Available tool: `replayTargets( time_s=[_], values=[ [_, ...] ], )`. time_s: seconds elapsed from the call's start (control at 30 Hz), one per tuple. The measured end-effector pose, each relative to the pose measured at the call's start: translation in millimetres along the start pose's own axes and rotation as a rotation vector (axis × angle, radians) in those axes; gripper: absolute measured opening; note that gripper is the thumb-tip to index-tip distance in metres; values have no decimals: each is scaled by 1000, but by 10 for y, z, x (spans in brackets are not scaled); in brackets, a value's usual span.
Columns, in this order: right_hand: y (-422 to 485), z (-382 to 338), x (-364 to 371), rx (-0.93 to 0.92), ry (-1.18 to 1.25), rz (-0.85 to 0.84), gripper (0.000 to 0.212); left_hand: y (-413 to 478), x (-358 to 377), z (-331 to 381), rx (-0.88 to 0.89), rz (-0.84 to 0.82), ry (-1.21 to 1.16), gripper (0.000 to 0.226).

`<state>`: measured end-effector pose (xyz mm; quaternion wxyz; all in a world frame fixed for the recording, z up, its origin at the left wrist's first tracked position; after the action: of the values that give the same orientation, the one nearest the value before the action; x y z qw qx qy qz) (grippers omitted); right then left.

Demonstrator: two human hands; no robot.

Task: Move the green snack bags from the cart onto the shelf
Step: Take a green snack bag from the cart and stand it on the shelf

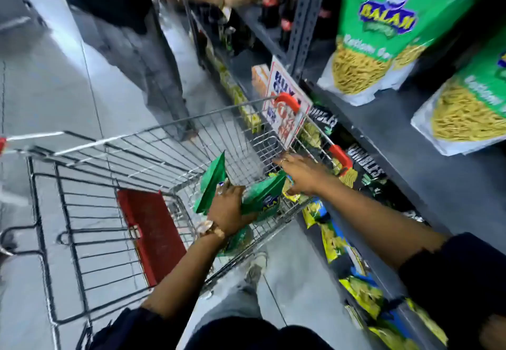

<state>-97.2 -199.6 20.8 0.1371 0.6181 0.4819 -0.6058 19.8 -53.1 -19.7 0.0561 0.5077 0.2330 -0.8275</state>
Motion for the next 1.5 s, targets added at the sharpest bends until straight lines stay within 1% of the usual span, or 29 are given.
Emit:
replayTargets(
  time_s=[0.07,0.13,0.17,0.23,0.3,0.33,0.4,0.43,0.47,0.5,0.53,0.6,0.63,0.67,0.7,0.73,0.8,0.83,0.9,0.97,1.03,1.1,1.13,1.23,1.3,1.37,1.4,1.47,1.5],
  values=[
    [181,13,72,27,-54,-80,89,128,122,-8,33,-140,216,80],
    [319,137,191,117,2,-144,88,227,229,-111,-1,-263,294,72],
    [392,229,261,175,92,-168,88,273,281,-161,-33,-297,300,67],
    [444,390,410,320,419,-166,91,310,357,-234,-65,-320,280,60],
    [479,467,507,416,784,-106,93,336,372,-264,-46,-259,210,48],
    [506,504,555,452,906,-68,88,343,383,-284,-31,-225,162,48],
    [578,507,670,469,939,-76,77,314,410,-286,-3,-210,41,66],
    [619,491,729,456,952,-105,74,301,425,-289,-4,-248,-28,78],
    [660,480,776,464,1018,-125,73,309,450,-288,-12,-305,-74,88],
    [686,487,813,459,1087,-132,71,330,470,-274,-13,-360,-69,93],
    [703,499,846,438,1108,-131,67,367,476,-257,-8,-377,-11,90],
    [689,530,903,441,1111,-135,46,485,414,-204,-4,-289,126,61],
    [674,569,934,472,1106,-133,38,540,367,-173,-16,-244,141,48],
    [658,609,935,495,1076,-112,42,583,344,-148,-32,-228,129,41],
    [646,637,930,500,1063,-86,49,615,345,-128,-50,-239,108,38],
    [657,667,932,503,1075,-60,51,640,351,-121,-68,-257,81,39],
    [652,697,915,517,1069,-34,44,675,306,-90,-85,-254,38,42],
    [640,722,897,539,1062,-22,43,694,262,-79,-87,-231,28,43],
    [600,754,818,570,1051,-4,54,742,150,-60,-89,-196,2,46],
    [547,790,660,544,1051,59,59,785,25,-26,-88,-191,-30,44],
    [472,797,440,478,1096,137,51,815,-146,55,-63,-158,-79,38],
    [378,777,209,395,1151,210,41,812,-362,142,-34,-87,-138,32],
    [316,783,99,388,1181,251,41,801,-490,190,-11,-41,-172,30],
    [95,824,-239,367,1197,389,55,728,-940,306,68,125,-314,20],
    [-118,827,-510,323,1207,564,49,637,-1239,409,95,219,-579,19],
    [-365,822,-767,298,1237,741,55,547,-1493,575,144,298,-915,19],
    [-466,792,-871,284,1248,798,53,518,-1590,661,186,337,-1030,14],
    [-701,701,-1119,209,1299,922,59,472,-1790,886,237,419,-1169,23],
    [-814,671,-1229,181,1324,981,52,455,-1862,1006,247,438,-1245,24]
  ],
)
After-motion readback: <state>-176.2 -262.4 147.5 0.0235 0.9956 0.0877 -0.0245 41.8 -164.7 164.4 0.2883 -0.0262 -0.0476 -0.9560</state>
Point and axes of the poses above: each hand's wrist, its own y-axis towards the middle knuckle, its own x-axis out of the palm, z = x × y, the point moved 6 cm from there along y, towards the middle knuckle, and after that the axes turned 4 degrees about y, right-handed, at the moved point
